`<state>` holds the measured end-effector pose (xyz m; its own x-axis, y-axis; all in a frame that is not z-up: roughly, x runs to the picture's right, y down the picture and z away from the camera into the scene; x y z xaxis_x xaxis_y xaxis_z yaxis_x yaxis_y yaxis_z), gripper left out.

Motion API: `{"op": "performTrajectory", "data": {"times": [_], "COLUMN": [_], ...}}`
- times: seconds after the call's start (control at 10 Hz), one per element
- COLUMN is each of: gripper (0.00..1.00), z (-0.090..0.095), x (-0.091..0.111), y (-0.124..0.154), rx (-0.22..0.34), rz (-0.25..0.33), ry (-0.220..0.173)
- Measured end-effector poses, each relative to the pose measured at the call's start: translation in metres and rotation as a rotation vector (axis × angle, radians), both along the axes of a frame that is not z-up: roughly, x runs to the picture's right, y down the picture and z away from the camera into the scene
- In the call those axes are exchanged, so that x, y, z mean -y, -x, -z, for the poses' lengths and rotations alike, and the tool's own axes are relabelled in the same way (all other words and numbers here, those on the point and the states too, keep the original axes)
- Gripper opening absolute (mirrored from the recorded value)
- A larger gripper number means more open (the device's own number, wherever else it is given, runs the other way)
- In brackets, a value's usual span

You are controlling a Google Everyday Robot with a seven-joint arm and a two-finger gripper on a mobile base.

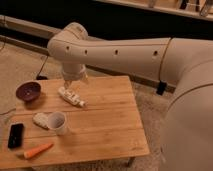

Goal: Place the white sponge in the ceramic bowl

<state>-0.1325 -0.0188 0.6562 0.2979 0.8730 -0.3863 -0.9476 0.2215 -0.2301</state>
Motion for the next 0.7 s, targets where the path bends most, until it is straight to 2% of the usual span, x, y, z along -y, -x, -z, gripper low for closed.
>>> {"op": "performTrajectory", "data": {"times": [0.7], "gripper": [0.65], "z": [-0.0009], "x": [0.0006], "y": [0.0018], "rx": [0.008], "rz": [0.003], "ry": [-0.003]}}
